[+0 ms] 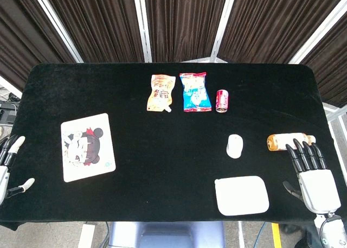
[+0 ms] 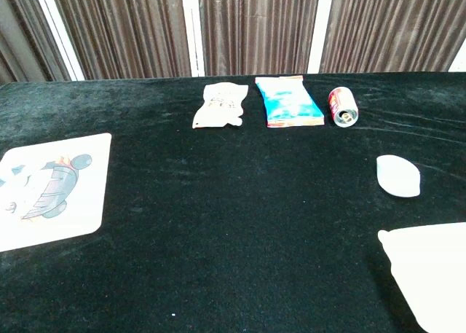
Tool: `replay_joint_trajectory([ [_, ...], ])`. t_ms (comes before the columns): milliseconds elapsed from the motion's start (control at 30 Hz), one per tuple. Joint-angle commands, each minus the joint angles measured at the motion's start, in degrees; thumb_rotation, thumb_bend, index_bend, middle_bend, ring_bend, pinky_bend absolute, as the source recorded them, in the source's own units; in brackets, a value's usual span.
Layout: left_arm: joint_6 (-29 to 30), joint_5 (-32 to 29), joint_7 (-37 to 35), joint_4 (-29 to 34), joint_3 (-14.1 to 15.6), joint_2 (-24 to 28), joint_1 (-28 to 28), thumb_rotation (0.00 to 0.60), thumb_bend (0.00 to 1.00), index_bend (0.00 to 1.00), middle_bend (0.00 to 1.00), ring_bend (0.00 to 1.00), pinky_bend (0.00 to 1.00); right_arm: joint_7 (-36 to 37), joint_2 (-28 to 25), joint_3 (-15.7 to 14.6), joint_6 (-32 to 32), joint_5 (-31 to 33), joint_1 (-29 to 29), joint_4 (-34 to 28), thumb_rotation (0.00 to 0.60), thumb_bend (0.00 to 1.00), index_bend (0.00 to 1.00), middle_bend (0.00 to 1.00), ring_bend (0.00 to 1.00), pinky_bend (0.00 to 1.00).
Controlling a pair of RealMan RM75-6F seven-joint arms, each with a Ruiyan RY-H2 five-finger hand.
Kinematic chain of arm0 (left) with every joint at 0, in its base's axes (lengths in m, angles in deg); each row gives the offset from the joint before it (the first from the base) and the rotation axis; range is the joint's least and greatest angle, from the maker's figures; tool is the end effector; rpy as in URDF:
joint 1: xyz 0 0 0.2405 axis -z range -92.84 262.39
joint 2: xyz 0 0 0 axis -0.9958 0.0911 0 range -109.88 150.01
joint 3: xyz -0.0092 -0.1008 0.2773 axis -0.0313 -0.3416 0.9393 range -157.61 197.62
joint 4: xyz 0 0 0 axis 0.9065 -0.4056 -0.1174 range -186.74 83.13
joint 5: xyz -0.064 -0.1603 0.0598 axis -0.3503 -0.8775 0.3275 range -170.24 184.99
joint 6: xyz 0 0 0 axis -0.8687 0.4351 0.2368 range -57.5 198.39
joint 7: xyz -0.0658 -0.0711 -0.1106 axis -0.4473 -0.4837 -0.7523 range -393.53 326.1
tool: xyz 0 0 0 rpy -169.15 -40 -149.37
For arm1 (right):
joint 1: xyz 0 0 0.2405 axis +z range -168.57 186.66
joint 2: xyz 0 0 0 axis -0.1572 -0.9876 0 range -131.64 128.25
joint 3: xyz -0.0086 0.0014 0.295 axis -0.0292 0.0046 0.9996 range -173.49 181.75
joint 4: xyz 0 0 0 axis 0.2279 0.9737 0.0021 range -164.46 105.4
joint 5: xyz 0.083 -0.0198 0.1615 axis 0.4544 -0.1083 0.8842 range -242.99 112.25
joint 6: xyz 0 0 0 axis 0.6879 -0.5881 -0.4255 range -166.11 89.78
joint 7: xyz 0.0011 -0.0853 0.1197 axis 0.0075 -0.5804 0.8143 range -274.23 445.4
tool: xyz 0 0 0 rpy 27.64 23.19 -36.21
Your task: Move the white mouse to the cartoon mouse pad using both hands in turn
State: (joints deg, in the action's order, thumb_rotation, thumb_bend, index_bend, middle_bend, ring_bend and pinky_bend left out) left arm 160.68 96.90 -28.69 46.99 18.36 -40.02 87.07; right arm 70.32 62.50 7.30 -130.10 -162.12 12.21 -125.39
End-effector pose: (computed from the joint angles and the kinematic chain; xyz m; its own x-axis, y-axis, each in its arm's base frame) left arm -0.3140 0.1648 0.2221 0.4388 -0.0497 0.8972 0.8973 -0.0292 -0.4405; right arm -0.2974 -0.1720 0.2036 0.5617 0.1489 0.8138 -0.8028 -0.1399 0.5797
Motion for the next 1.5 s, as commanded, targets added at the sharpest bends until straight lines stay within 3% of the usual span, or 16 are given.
replay_joint_trajectory([
  [33,-0.05,-0.08,0.18,-0.01,-0.05,-0.05,0.02,0.6,0.0,0.0,0.0,0.0,0.0,-0.08,0.06,-0.15,0.15,-0.05,-0.01,0.22,0.6,0.0,0.0,0.0,0.0,0.0],
  [333,-0.28,-0.96,0.74,0.07,-0.65,-0.15,0.23,0.6,0.0,0.0,0.0,0.0,0.0,0.36,0.55,0.16,4.64,0.54,2.67,1.32,0.6,0.0,0.0,0.0,0.0,0.0],
  [500,-1.25,-2.13,0.89,-0.38,-1.18,-0.32,0.75,0.6,0.0,0.0,0.0,0.0,0.0,8.78,0.81,0.58,11.31,-4.22,9.98,7.44,0.6,0.0,0.02,0.01,0.0,0.0],
  [633,-2.3,-3.39,1.62,-1.11,-1.52,-1.02,1.2,0.6,0.0,0.0,0.0,0.0,0.0,14.27,1.52,0.98,20.77,-8.95,19.92,17.58,0.6,0.0,0.1,0.11,0.0,0.0],
  [700,-2.6,-3.99,2.44,-1.06,-1.7,-1.38,1.34,0.6,0.0,0.0,0.0,0.0,0.0,16.33,2.88,0.67,22.11,-11.27,23.11,22.38,0.6,0.0,0.12,0.16,0.03,0.0],
  [967,-3.38,-7.81,5.69,-2.56,-3.2,-3.38,1.84,0.6,0.0,0.0,0.0,0.0,0.0,21.49,9.72,-4.36,24.02,-21.12,32.99,41.22,0.6,0.0,0.13,0.19,0.05,0.07],
  [1300,-5.54,-11.8,7.95,-4.78,-4.52,-5.37,2.99,0.6,0.0,0.0,0.0,0.0,0.0,24.47,21.27,-10.28,23.51,-25.53,38.1,60.03,0.6,0.0,0.13,0.2,0.06,0.11],
  [1500,-6.1,-12.34,7.54,-5.82,-4.76,-5.68,3.35,0.6,0.0,0.0,0.0,0.0,0.0,26.59,25.39,-11.93,21.33,-25.19,38.68,66.91,0.6,0.0,0.13,0.2,0.06,0.11],
])
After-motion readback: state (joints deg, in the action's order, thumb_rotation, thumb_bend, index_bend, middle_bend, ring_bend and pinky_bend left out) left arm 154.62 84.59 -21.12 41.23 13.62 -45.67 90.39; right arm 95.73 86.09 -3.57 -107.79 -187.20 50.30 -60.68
